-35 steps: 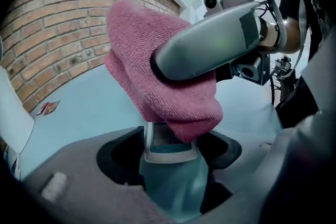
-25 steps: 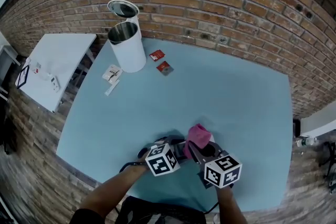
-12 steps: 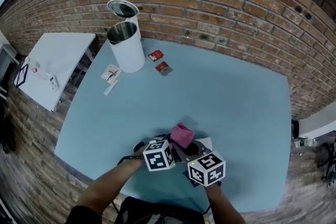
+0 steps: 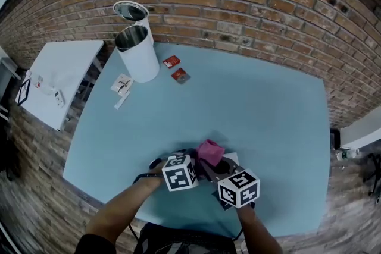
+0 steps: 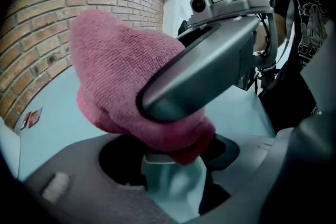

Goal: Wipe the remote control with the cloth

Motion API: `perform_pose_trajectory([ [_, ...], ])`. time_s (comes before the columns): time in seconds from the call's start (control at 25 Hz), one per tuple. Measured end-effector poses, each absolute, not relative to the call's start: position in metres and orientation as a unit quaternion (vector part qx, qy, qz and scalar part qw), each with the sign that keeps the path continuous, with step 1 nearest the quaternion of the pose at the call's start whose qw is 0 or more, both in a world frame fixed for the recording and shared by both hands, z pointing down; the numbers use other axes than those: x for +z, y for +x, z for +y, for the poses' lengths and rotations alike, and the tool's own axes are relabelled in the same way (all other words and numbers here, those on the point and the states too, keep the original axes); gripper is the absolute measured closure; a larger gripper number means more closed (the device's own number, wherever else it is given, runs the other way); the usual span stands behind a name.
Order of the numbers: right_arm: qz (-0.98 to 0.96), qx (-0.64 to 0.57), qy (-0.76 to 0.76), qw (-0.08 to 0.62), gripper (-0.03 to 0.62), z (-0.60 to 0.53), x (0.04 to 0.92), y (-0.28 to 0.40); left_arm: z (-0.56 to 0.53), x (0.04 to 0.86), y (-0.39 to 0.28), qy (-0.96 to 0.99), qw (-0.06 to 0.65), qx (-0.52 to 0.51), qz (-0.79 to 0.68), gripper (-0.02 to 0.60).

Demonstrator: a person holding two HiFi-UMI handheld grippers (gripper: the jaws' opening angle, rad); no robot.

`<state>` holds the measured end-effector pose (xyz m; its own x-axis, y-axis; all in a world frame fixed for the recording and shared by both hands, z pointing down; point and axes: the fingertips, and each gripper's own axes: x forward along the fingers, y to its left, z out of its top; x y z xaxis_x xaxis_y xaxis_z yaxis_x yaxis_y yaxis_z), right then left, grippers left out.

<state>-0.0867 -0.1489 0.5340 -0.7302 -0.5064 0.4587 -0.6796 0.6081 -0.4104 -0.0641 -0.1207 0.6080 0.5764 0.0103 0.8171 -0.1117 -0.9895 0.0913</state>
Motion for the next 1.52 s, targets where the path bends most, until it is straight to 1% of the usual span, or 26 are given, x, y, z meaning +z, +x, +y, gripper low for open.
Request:
perform_pose_trajectory([
  [0.28,-0.871,0.316,0.356,0.120,0.530,-0.157,0.533,-0.053,-0.121,0.610,-0.066,0.874,0.070,0.479,-0.033,0.290],
  [1.52,-0.845,0.352,0.400,0.046,0.530,-0.178,0.535,0.054,-0.122,0.614,-0.070,0.816,0.087,0.571,-0.025,0.291],
])
